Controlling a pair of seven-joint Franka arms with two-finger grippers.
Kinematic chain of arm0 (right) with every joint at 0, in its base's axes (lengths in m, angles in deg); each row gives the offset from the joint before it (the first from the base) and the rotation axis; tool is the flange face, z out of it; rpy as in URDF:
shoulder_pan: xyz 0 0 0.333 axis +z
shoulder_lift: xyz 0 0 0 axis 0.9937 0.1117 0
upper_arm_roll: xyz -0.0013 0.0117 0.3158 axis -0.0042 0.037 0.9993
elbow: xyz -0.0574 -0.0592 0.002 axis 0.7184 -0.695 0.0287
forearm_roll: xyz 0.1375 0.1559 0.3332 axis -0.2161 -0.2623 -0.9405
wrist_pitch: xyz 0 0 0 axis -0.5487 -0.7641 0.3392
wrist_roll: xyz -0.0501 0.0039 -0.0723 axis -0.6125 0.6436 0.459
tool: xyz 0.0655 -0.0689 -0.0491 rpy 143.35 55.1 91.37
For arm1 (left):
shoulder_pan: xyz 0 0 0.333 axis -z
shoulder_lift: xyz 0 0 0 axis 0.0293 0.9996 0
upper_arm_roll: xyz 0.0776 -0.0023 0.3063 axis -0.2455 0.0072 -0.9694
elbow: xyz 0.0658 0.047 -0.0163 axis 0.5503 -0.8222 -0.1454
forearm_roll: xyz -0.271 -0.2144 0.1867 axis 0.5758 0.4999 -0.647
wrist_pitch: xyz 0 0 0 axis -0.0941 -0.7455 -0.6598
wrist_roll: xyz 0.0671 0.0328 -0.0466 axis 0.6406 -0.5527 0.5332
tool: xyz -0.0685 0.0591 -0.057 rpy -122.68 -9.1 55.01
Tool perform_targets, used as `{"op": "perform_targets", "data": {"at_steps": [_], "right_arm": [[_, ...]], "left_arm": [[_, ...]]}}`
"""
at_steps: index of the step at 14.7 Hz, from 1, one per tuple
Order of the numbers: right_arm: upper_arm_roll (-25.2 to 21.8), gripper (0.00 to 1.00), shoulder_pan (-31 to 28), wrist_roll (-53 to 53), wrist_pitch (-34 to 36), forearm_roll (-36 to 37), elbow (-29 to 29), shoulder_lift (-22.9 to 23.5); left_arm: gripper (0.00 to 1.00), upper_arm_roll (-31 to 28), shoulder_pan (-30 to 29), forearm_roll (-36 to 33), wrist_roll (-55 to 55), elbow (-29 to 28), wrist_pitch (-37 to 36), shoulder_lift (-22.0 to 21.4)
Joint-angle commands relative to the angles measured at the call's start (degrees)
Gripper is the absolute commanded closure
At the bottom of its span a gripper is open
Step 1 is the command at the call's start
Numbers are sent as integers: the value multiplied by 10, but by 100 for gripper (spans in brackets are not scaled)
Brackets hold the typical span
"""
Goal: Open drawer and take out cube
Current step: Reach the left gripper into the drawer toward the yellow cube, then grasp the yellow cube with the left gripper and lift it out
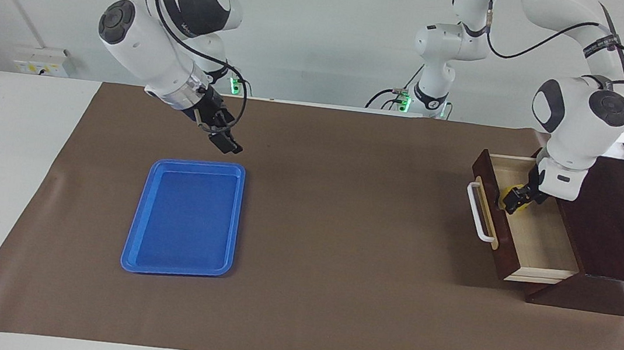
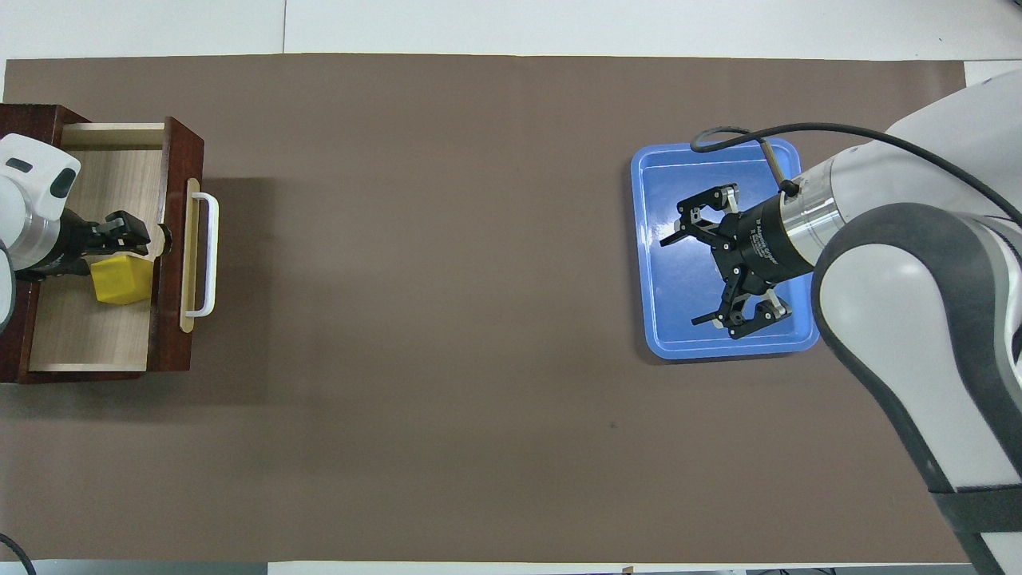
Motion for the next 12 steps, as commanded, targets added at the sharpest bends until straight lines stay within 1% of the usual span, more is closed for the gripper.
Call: {"op": "perform_targets", "data": {"at_steps": [1,3,4,6,8,9,10,12], "right_arm": [[0,0,11,-54,-27,-29,3,11],[0,0,41,-67,-40,-29,3,19],[0,0,46,-84,-49,-34,3,23],[0,0,48,-100,-69,-59,3,35],[0,0,64,-99,-73,-72,3,42],[0,0,65,-100,-76,-91,3,46],[0,0,65,-100,-80,-94,3,46],[0,0,70,-99,-86,-108,3,46]], "left_arm": [[100,4,-9,7,5,-3,-13,2],[100,4,-9,7,5,25,-46,9],[100,4,-6,9,6,52,-71,23],[100,4,-4,30,8,133,-145,43],[100,4,-1,50,21,196,-214,53],[100,5,2,52,44,212,-235,51],[100,11,9,56,83,224,-252,46],[100,14,35,67,172,234,-283,33]]}}
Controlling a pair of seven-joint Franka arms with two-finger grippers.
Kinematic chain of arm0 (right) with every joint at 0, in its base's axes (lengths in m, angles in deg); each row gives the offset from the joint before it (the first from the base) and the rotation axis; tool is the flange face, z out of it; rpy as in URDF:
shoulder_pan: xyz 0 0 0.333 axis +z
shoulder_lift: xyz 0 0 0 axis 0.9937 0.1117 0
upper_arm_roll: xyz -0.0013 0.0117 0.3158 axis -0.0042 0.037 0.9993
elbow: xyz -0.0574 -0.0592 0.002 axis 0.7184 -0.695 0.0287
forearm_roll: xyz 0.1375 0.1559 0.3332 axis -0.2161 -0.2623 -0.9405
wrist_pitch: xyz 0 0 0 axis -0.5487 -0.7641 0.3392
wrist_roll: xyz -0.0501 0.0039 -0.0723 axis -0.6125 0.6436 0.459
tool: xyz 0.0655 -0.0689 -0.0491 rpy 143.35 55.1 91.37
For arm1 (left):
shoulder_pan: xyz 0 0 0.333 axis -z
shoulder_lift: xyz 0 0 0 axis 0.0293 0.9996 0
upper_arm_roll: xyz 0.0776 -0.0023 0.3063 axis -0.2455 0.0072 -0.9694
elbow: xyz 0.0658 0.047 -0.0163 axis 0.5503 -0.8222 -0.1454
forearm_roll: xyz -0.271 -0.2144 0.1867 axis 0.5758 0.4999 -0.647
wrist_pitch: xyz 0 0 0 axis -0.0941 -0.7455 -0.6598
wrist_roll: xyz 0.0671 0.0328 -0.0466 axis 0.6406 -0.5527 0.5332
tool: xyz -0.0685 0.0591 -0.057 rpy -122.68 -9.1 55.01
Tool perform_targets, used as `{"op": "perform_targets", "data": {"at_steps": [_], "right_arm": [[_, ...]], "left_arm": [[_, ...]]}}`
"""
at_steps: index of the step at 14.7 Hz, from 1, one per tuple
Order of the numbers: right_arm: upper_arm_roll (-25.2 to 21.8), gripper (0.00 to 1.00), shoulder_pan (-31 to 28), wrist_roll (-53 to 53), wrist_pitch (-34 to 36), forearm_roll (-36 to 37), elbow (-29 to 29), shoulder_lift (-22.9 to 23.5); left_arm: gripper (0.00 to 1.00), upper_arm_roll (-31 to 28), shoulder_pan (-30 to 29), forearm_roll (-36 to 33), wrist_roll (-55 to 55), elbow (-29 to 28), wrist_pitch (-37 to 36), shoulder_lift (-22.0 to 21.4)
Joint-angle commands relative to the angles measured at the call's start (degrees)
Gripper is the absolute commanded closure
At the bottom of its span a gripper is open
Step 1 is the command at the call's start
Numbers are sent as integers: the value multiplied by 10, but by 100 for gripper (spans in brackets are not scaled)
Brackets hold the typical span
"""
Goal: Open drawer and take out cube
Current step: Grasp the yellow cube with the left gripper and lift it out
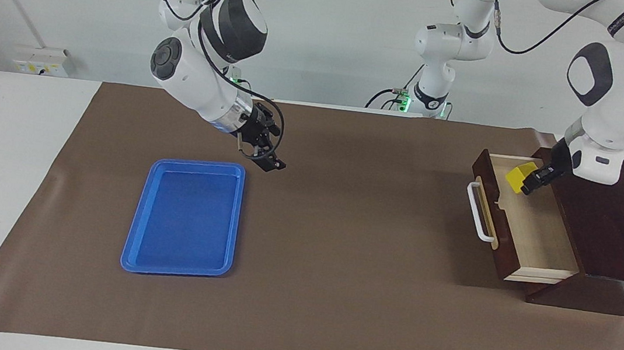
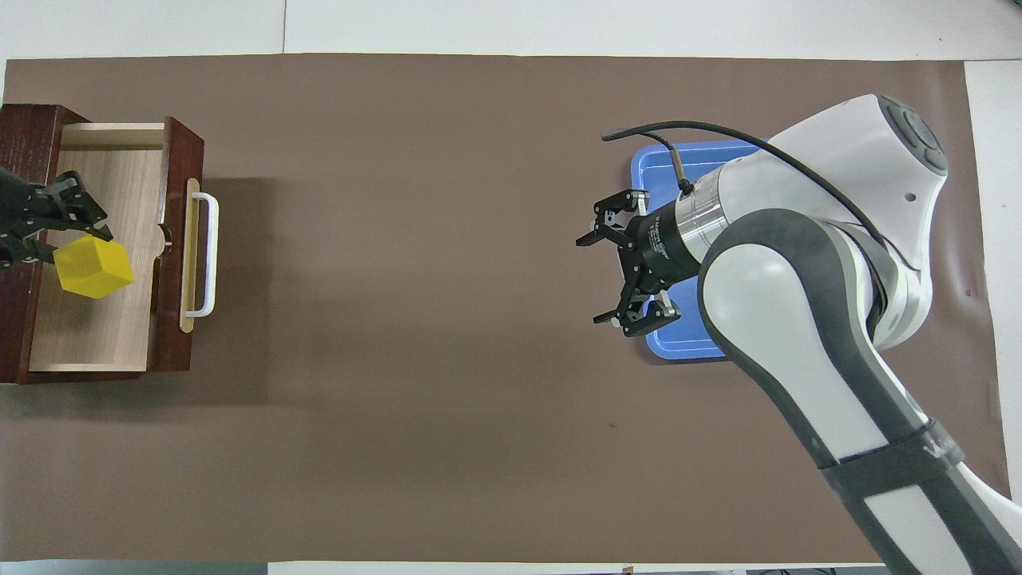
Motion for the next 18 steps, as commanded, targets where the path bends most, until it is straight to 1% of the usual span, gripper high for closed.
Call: {"op": "perform_targets", "data": {"at_steps": [1,3,5,7,9,11,13,14,16,18], "right_arm": [[-1,0,10,-6,-15,-32,3,-2],[-1,0,18,-6,-26,-35,3,-1],[-1,0,26,-9,-38,-55,2,5],[-1,0,34,-11,-53,-61,2,9],[-1,0,36,-19,-56,-77,2,11],[-1,0,56,-35,-78,-83,-3,22],[-1,0,59,-51,-84,-85,-13,31],[-1,0,66,-62,-85,-86,-22,39],[-1,0,93,-70,-98,-85,-41,62],[-1,0,107,-73,-113,-85,-44,71]], "left_arm": [[100,1,45,16,141,26,-44,-9],[100,4,101,21,309,18,-40,-17],[100,5,152,35,462,-7,-15,-28],[100,5,192,45,569,-37,13,-42],[100,5,215,54,686,-67,52,-55],[100,6,233,62,783,-97,94,-68],[100,5,253,61,832,-143,140,-88],[100,5,261,62,835,-154,145,-93],[100,5,268,61,837,-156,144,-95],[100,5,275,61,843,-156,145,-95]]}}
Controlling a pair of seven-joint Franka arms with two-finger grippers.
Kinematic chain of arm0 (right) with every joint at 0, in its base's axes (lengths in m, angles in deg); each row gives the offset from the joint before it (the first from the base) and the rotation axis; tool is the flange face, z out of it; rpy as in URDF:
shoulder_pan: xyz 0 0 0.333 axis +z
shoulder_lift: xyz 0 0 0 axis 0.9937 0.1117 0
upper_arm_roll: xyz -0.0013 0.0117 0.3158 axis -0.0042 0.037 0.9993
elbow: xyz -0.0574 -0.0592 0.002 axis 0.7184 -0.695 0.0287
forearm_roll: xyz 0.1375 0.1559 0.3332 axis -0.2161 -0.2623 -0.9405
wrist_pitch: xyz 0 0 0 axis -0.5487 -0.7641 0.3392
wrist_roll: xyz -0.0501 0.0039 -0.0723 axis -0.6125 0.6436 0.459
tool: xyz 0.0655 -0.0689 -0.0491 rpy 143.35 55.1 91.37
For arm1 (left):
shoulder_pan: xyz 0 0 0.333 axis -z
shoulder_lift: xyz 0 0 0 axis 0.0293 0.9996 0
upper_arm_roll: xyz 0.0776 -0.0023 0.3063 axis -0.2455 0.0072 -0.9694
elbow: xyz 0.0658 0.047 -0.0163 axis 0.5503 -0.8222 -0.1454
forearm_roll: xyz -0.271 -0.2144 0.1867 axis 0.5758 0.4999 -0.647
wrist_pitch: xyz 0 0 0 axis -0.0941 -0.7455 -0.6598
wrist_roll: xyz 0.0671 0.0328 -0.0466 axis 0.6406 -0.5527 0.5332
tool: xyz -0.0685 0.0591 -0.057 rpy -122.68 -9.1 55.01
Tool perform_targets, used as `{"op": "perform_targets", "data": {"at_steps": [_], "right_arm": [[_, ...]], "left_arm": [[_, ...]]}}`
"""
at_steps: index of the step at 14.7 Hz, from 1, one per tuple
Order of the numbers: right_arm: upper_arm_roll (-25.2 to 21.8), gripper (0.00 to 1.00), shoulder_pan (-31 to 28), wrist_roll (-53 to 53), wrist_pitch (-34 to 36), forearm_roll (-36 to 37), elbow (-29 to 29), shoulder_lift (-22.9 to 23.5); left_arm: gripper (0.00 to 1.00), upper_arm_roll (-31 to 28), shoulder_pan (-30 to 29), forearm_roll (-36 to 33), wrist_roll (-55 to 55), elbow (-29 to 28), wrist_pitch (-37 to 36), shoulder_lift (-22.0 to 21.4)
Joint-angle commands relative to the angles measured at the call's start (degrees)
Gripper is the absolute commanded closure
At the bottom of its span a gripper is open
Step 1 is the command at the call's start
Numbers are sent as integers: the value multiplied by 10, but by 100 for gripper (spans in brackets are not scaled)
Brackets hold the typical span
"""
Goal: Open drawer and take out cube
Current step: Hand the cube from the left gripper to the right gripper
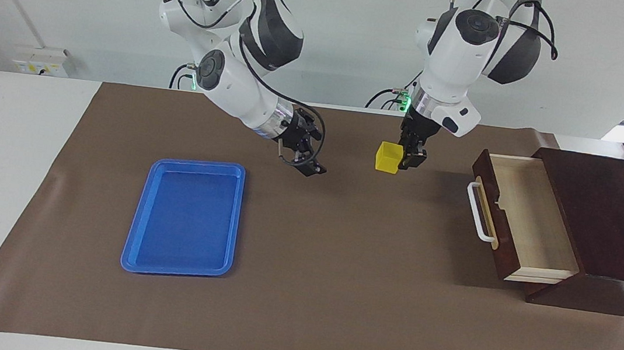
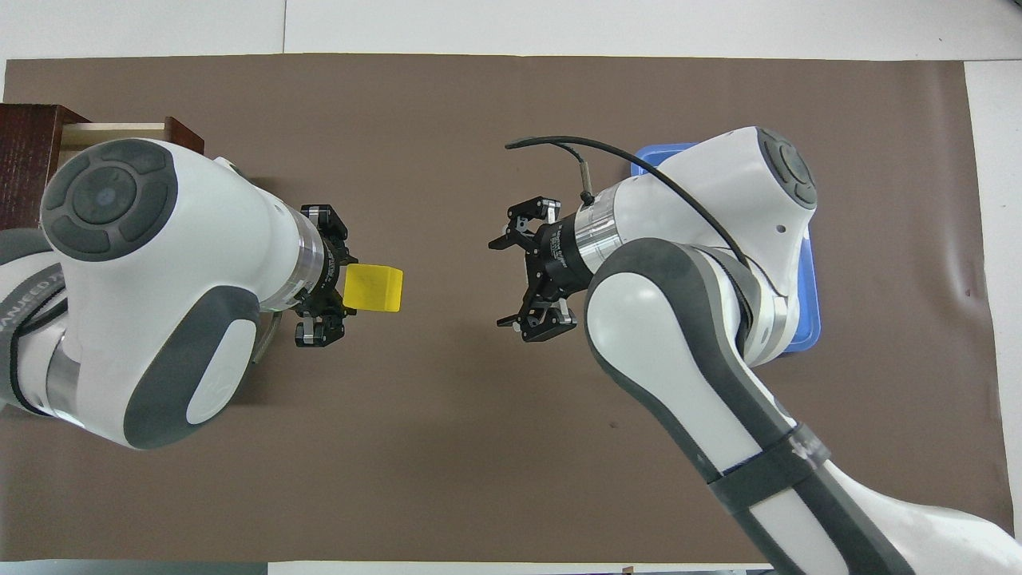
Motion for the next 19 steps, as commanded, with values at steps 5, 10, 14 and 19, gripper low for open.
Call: {"op": "perform_targets", "data": {"at_steps": [5,10,14,19], "right_arm": [[-1,0,49,-35,-10,-12,-65,59],[-1,0,62,-67,-9,-36,-102,71],[-1,0,86,-62,-16,-34,-95,72],[-1,0,95,-47,-18,-32,-95,72]], "left_arm": [[100,-11,20,8,31,-31,15,-24],[100,-11,20,4,46,-42,15,-23],[100,-11,33,2,59,-43,16,-18],[100,-11,33,1,81,-43,9,-16]]}}
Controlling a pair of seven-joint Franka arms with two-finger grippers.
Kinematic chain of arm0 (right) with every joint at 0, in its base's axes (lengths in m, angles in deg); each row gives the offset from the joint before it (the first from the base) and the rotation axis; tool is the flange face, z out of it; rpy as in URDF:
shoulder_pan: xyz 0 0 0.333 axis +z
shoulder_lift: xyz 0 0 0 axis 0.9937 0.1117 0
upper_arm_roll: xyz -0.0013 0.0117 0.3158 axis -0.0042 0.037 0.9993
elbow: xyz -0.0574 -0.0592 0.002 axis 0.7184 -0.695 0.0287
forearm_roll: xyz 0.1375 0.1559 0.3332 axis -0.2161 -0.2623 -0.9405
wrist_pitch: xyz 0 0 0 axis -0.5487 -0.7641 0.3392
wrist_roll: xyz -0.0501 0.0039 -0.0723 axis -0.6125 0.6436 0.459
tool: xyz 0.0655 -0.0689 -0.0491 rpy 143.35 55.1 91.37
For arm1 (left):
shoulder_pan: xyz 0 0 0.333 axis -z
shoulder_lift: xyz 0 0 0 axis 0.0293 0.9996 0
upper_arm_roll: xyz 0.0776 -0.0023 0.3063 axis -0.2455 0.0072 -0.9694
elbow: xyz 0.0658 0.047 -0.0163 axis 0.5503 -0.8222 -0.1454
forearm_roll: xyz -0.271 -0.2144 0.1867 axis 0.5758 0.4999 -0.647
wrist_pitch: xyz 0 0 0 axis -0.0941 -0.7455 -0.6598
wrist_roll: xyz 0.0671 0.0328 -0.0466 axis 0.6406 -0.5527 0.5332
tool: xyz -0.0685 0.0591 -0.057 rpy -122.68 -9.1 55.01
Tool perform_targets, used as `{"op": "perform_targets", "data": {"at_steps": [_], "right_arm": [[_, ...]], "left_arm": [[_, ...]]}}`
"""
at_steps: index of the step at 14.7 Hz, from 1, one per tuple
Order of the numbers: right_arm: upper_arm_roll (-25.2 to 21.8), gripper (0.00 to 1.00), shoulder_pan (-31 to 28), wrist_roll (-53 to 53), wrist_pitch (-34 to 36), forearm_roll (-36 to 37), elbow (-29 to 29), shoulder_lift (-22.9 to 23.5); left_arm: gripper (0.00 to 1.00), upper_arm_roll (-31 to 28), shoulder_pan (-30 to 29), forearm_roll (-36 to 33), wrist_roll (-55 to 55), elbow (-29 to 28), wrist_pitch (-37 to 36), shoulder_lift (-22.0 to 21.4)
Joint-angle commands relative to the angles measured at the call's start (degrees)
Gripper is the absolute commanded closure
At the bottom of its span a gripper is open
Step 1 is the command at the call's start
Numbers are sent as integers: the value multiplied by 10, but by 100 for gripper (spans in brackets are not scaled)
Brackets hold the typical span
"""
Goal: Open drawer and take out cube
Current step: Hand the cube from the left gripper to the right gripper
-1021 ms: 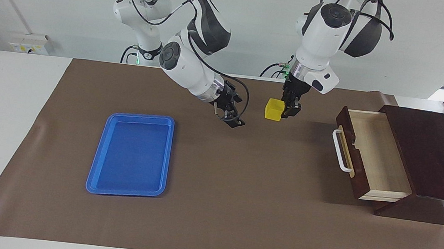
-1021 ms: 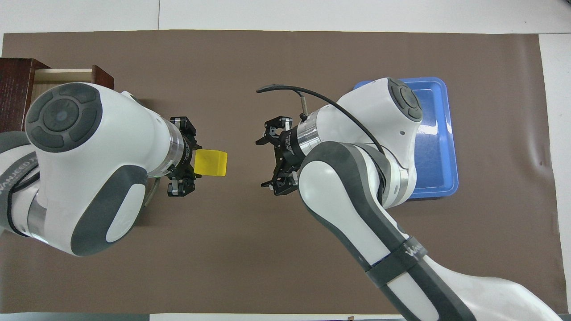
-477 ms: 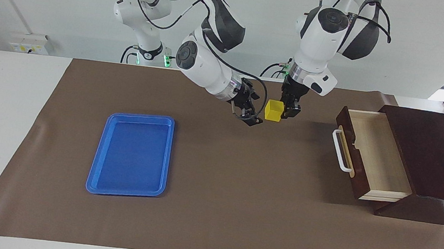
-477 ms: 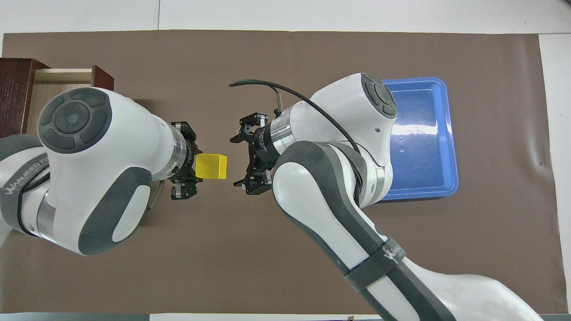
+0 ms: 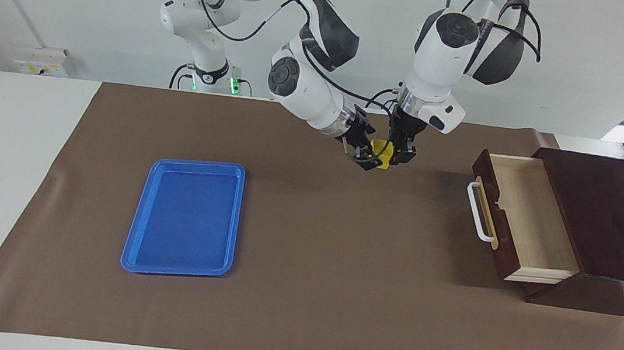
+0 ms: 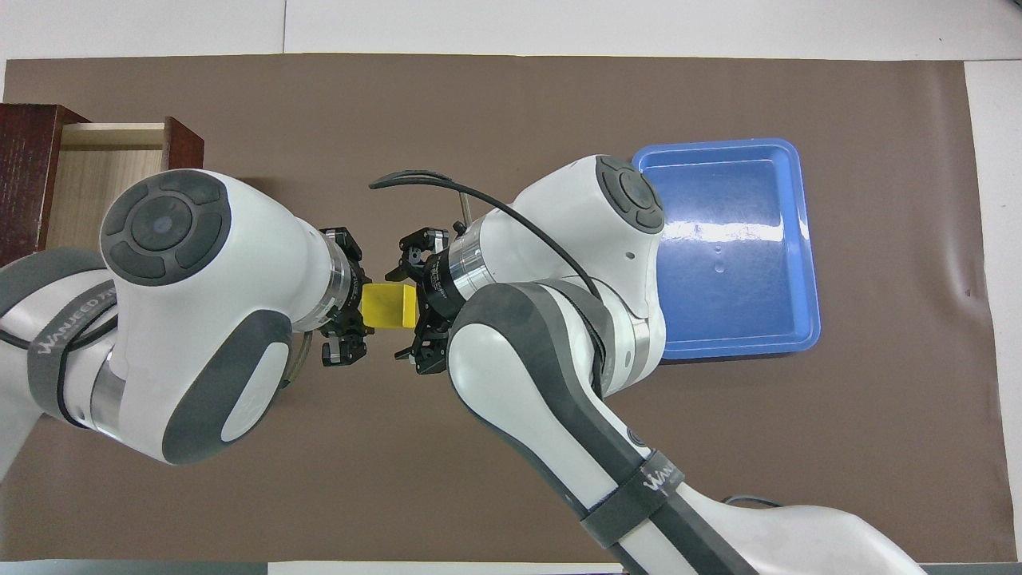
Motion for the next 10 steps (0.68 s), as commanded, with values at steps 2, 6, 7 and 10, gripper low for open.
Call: {"op": "perform_targets", "data": {"at_steps": [2,6,7,10], "right_arm": [[-2,0,8,15,-35,-4,2,5],[-2,0,20,18,-50,-2,15,4],[-2,0,21,18,-51,-1,17,3],[-4,0,16,19,-51,1,23,3]], "left_arm": [[100,-10,12,1,11,-16,4,-12],[100,-10,12,0,11,-16,4,-12],[100,-10,12,0,11,-16,4,-12],[100,-10,10,-1,11,-16,4,-12]]}}
